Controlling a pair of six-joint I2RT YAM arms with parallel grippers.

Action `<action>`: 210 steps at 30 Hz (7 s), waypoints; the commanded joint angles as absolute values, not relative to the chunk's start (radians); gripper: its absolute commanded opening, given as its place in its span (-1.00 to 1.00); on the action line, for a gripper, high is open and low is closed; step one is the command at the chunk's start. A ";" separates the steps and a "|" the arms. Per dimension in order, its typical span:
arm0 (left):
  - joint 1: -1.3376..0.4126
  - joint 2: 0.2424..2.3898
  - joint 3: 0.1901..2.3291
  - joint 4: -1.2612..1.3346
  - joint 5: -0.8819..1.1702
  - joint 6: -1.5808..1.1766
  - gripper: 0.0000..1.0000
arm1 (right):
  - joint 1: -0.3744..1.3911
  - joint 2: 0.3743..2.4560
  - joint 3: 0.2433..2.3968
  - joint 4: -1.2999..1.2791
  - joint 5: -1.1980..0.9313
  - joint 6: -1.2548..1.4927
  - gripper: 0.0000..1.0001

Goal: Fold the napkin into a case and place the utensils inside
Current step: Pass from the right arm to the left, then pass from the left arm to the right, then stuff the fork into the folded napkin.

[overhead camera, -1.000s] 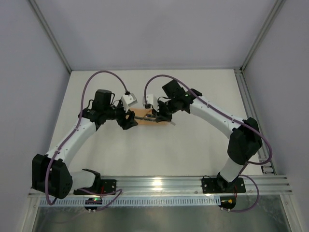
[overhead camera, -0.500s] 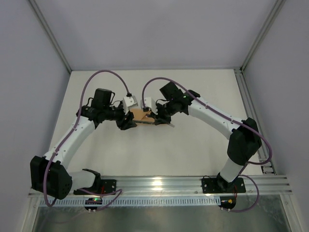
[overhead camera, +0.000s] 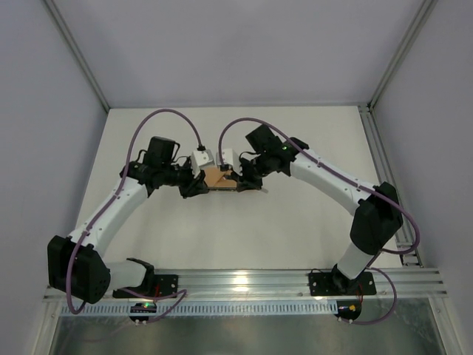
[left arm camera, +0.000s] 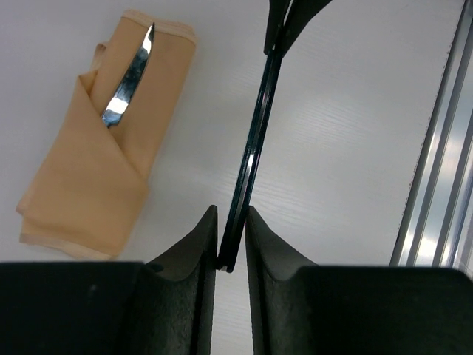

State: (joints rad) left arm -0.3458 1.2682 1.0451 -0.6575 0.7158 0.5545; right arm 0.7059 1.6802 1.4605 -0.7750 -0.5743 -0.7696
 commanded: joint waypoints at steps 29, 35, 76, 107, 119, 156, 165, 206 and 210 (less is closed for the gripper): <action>-0.328 1.442 1.161 -0.742 0.742 0.092 -1.00 | 0.873 1.259 0.672 0.427 -0.215 -0.626 0.20; -0.304 1.480 1.161 -0.720 0.789 0.029 -1.00 | 0.916 1.399 0.620 0.652 -0.054 -0.557 0.20; -0.180 1.443 1.097 -0.451 0.364 -0.020 0.11 | 0.687 1.856 1.466 -0.834 -0.145 -0.959 -0.92; -0.132 1.804 1.115 -0.333 0.328 -0.008 -0.47 | 0.732 2.318 2.037 -1.238 0.037 -0.925 -0.93; -0.133 1.772 1.089 -0.314 0.367 -0.003 -0.75 | 0.752 2.325 2.111 -1.298 0.068 -0.910 -0.93; -0.144 1.729 1.051 -0.304 0.440 0.054 -0.82 | 0.842 2.438 2.171 -1.077 0.126 -0.972 -0.93; -0.144 1.727 1.035 -0.291 0.460 0.066 -0.75 | 0.861 2.422 2.155 -0.931 0.071 -0.968 -0.92; -0.127 1.684 1.035 -0.325 0.391 0.092 -0.56 | 0.553 1.804 1.448 -0.365 -0.121 0.018 -0.34; -0.126 1.678 1.029 -0.327 0.380 0.098 -0.56 | 0.499 1.861 1.402 -0.324 -0.126 0.155 -0.42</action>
